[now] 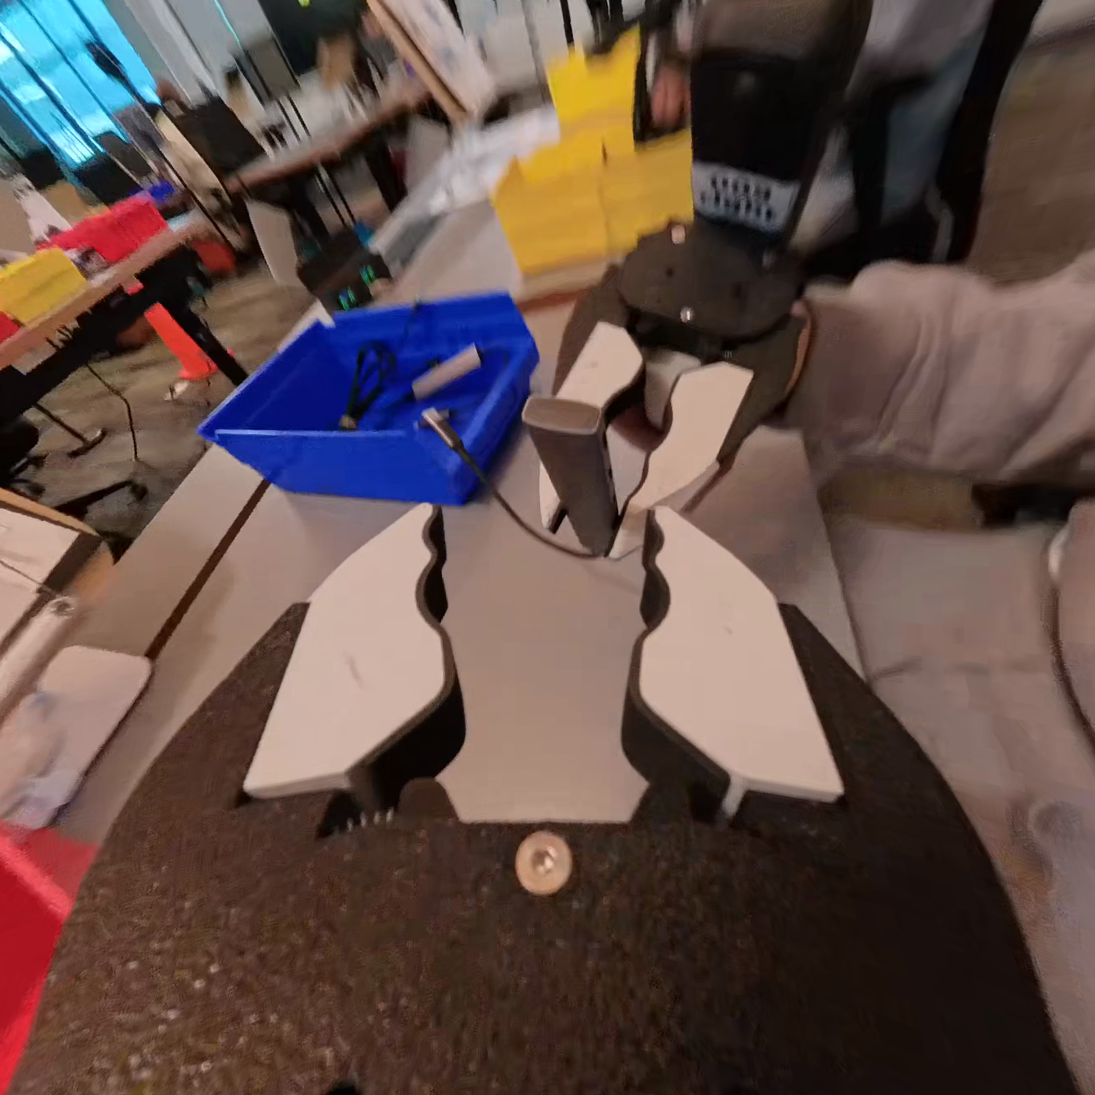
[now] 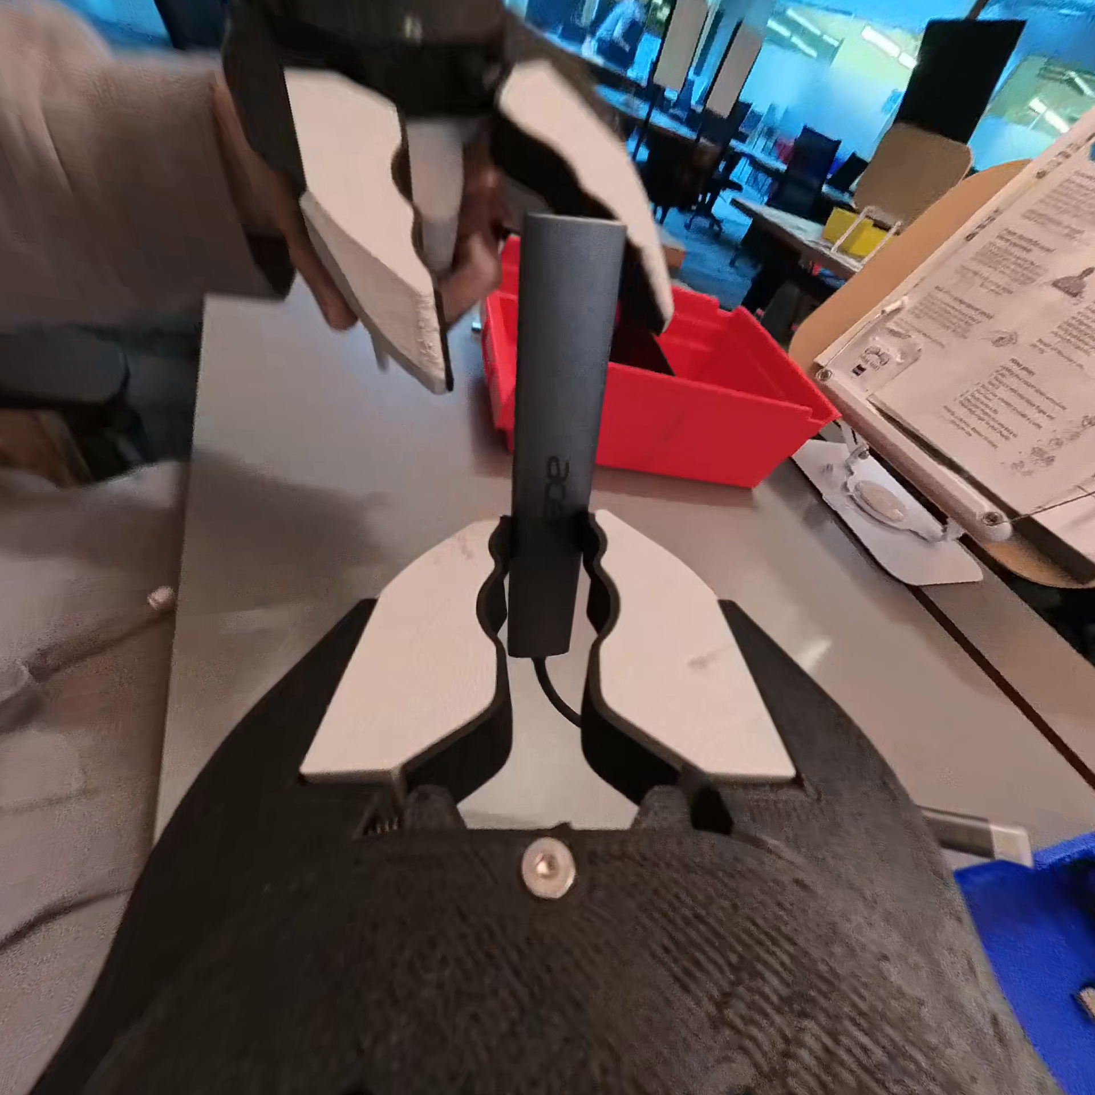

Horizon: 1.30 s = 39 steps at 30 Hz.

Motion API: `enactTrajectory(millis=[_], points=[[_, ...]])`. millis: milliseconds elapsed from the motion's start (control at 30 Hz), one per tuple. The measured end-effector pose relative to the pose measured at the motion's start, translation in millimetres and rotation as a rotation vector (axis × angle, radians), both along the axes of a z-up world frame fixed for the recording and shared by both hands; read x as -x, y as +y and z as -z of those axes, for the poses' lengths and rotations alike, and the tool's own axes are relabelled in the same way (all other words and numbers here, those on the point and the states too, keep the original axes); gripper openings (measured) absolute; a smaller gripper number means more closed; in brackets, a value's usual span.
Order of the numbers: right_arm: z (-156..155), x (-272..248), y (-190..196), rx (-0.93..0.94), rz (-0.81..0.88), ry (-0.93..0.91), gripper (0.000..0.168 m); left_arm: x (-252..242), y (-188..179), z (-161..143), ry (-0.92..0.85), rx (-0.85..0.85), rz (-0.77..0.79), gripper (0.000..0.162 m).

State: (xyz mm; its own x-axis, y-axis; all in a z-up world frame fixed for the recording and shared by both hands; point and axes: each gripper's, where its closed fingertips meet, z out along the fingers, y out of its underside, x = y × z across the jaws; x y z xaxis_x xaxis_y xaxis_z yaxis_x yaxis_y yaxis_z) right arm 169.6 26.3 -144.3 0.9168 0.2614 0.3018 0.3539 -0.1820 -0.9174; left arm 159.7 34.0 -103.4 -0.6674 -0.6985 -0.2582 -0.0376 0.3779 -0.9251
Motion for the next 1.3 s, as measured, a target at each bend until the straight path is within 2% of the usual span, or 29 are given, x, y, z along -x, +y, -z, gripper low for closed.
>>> enactTrajectory(millis=[100,233,433,567,667,733,800,900,1033,1133,1200,1300], points=[[14,0,-1,0.069,-0.011,-0.097,0.024,4,-1,11,0.103,-0.242,0.025,0.054],[28,-4,-2,0.158,0.023,-0.264,0.024,9,0,33,0.23,-0.447,0.052,0.048],[42,-7,-1,0.228,0.04,-0.369,0.024,10,-3,47,0.219,-0.527,0.084,0.023],[48,-13,-4,0.261,0.047,-0.418,0.024,7,0,58,0.183,-0.612,0.058,0.023],[46,-14,-5,0.217,0.034,-0.363,0.024,5,-1,56,0.119,-0.622,0.059,0.023],[37,-16,-7,0.152,0.026,-0.256,0.024,4,-1,50,0.083,-0.571,0.051,0.023],[17,-23,-12,0.015,0.039,-0.144,0.036,2,3,40,0.053,-0.472,0.023,0.023],[-27,-34,-27,-0.241,0.024,0.074,0.052,2,9,18,0.006,-0.215,0.004,0.023],[-80,-41,-59,-0.551,-0.041,0.287,0.049,1,22,0,-0.029,0.151,0.006,0.023],[-81,-40,-64,-0.527,-0.075,0.331,0.048,1,29,-1,-0.024,0.345,0.037,0.023],[-80,-36,-59,-0.508,-0.056,0.289,0.048,3,27,6,-0.006,0.378,0.083,0.023],[-72,-23,-45,-0.441,-0.091,0.32,0.052,4,19,18,0.014,0.368,0.136,0.023]])
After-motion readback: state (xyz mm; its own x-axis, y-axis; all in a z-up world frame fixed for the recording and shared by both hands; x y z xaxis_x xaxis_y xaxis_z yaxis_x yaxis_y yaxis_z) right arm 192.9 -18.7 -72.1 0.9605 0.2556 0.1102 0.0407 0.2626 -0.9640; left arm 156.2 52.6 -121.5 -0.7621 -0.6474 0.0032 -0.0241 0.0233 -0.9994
